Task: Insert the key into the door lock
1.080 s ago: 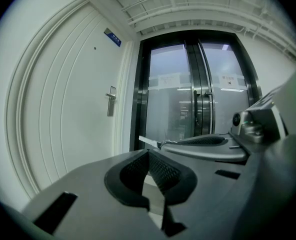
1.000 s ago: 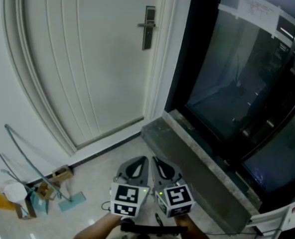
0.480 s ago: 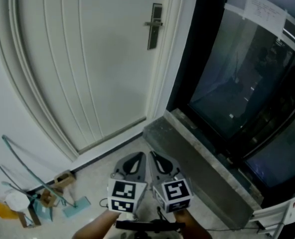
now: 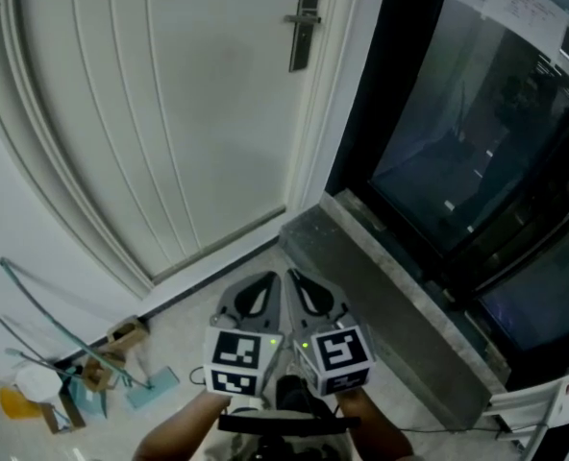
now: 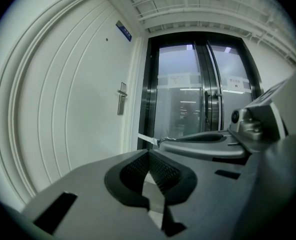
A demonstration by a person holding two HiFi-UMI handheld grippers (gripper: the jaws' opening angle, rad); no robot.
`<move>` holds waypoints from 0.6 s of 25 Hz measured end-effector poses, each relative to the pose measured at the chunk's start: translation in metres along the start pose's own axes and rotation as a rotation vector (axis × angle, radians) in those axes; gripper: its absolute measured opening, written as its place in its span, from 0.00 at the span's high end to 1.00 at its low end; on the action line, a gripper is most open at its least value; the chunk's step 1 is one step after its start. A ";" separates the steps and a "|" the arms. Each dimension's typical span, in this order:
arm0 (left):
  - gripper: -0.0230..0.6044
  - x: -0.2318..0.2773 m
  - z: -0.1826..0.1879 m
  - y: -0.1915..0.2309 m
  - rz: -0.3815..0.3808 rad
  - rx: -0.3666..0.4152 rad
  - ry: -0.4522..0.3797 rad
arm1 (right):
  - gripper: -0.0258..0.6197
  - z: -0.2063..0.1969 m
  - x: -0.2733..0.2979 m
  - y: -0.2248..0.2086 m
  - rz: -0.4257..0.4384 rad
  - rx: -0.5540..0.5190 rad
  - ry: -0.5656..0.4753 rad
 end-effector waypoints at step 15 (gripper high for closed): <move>0.96 0.114 0.019 -0.016 0.007 0.031 0.041 | 0.93 -0.007 0.046 -0.108 0.010 0.041 0.005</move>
Point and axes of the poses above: the fingertips, and each gripper's own axes: x forward along the fingers, y to its left, z out of its top, the point moved 8 cm from there along -x, backward along the fingers, and after that the axes turned 10 degrees about z, right-handed, at the moved point
